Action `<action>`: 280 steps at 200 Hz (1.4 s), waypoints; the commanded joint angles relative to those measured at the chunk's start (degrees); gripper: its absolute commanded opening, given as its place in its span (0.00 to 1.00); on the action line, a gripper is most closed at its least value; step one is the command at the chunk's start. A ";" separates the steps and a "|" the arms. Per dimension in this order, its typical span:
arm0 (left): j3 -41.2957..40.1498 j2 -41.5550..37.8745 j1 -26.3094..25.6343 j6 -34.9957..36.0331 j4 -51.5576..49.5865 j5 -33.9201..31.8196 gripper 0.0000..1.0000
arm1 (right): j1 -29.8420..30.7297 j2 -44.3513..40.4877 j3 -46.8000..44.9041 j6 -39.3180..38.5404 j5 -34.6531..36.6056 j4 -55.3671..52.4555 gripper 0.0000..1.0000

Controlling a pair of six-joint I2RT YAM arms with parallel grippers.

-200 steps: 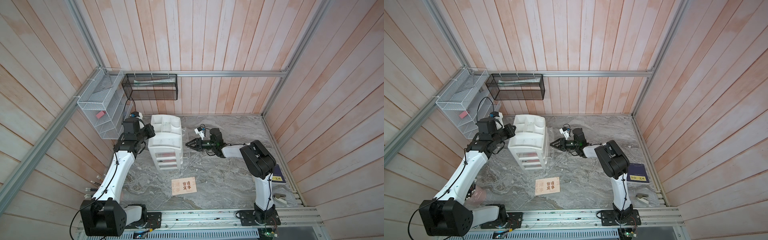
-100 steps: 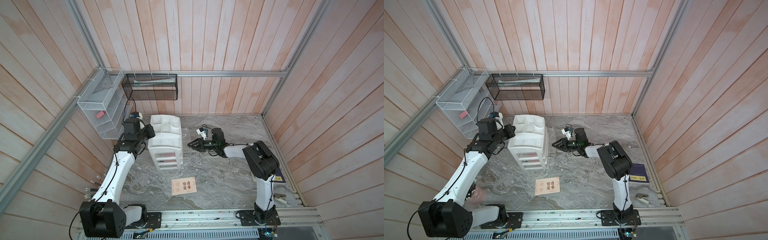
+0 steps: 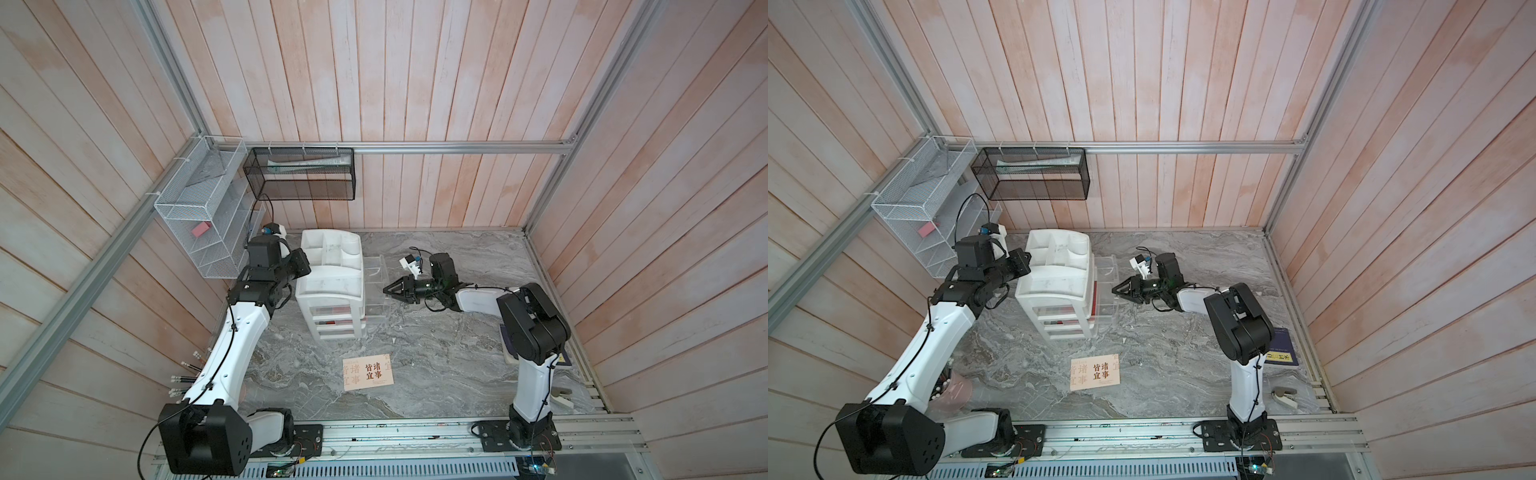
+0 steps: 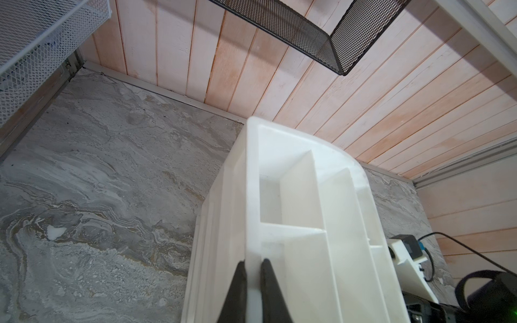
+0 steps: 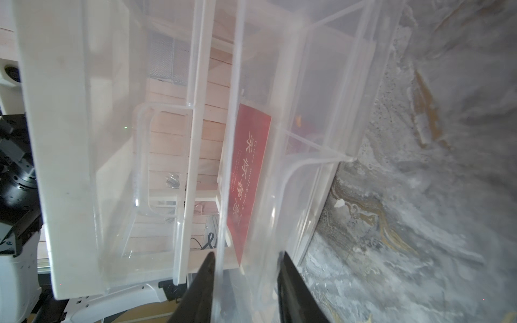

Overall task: Take the postcards out of the drawer
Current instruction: Open the drawer in the storage box.

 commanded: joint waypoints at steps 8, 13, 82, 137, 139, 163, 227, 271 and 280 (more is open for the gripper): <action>2.23 -0.07 1.09 2.97 -0.48 -5.55 0.00 | -2.83 -2.46 -0.48 -7.99 1.97 -2.26 0.34; 2.24 -0.15 1.08 3.09 -0.46 -5.54 0.00 | -2.94 -2.58 -0.50 -8.16 1.96 -2.63 0.34; 2.93 -1.17 1.08 2.32 -1.15 -6.76 0.00 | -3.68 -3.82 -1.81 -8.23 2.59 -3.47 0.34; 3.15 -1.72 1.08 2.96 -1.60 -7.15 0.00 | -5.24 -4.79 -1.74 -9.62 2.19 -5.66 0.33; 3.07 -1.72 1.08 2.97 -1.55 -7.02 0.00 | -5.22 -4.79 -1.58 -9.73 2.23 -5.84 0.33; 2.93 -1.79 1.08 3.16 -1.23 -6.13 0.00 | -5.44 -4.88 -1.03 -10.55 2.15 -7.22 0.34; 2.96 -1.89 1.08 4.04 -1.68 -6.12 0.00 | -6.81 -5.06 -0.16 -11.59 1.98 -9.20 0.34; 2.85 -1.71 1.03 4.48 -1.68 -5.39 0.00 | -7.45 -4.84 1.40 -13.08 1.98 -11.59 0.34; 2.90 -1.51 1.09 4.61 -1.68 -4.99 0.00 | -7.52 -4.67 1.81 -13.45 1.99 -12.10 0.34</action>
